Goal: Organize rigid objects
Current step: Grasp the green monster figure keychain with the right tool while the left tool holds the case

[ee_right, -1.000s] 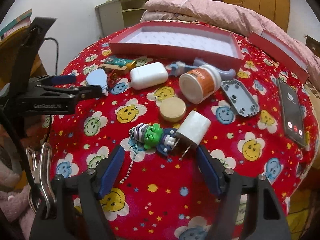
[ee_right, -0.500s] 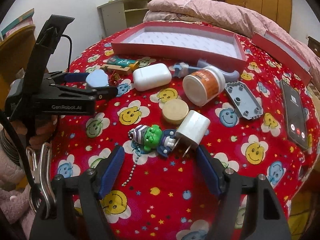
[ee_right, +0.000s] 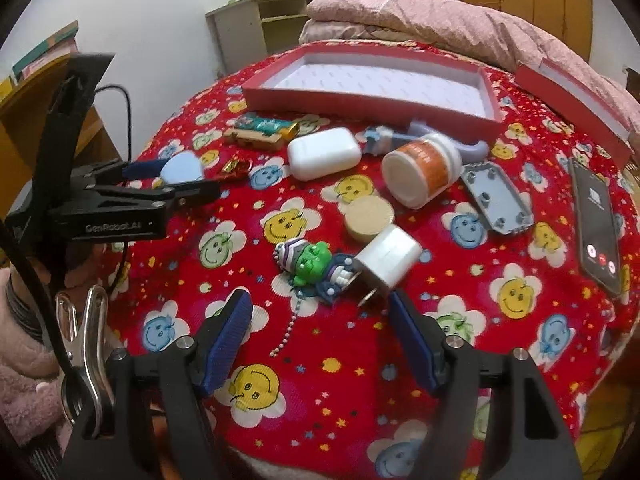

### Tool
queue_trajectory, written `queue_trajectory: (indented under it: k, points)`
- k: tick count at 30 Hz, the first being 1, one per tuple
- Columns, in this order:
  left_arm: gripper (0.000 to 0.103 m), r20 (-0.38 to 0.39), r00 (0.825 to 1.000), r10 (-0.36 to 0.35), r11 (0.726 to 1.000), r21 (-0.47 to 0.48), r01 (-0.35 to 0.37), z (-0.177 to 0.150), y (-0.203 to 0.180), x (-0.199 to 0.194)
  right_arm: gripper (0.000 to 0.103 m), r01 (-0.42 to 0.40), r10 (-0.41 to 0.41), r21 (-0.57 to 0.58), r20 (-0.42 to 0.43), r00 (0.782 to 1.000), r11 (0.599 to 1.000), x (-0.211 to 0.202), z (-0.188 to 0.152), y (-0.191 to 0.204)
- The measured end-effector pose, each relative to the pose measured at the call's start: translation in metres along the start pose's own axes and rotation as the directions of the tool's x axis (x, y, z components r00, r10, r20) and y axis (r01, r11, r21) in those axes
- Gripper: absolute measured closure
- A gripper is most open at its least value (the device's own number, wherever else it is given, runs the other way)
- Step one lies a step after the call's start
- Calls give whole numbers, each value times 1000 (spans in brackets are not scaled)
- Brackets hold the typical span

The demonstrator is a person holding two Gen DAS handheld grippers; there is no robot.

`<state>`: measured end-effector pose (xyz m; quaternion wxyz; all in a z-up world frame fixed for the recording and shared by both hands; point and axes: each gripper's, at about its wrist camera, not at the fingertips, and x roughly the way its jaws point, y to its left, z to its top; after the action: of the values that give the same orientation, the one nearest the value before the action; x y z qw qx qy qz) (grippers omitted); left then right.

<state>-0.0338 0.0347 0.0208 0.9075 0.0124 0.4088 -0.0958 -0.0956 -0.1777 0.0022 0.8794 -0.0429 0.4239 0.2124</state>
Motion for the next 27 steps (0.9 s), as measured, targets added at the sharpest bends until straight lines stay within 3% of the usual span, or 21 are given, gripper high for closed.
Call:
queue_trajectory:
  k: [4, 7, 10, 19, 27]
  points:
    - [13, 3, 1000, 4, 1000, -14, -4, -2, 2, -7, 34, -2, 2, -1, 31, 1000, 1000, -10, 2, 2]
    - [13, 1, 1000, 7, 1000, -16, -7, -4, 2, -9, 42, -53, 53, -6, 38, 998, 999, -14, 3, 7]
    - [13, 2, 1000, 4, 1000, -18, -4, -5, 1, -12, 43, -100, 100, -5, 5, 995, 995, -6, 6, 12]
    - [13, 31, 1000, -2, 1000, -25, 3, -4, 0, -28, 43, 39, -38, 11, -32, 999, 999, 19, 12, 6]
    - [13, 27, 1000, 0, 1000, -31, 1, -3, 0, -27, 43, 57, -57, -36, -8, 998, 998, 28, 15, 13]
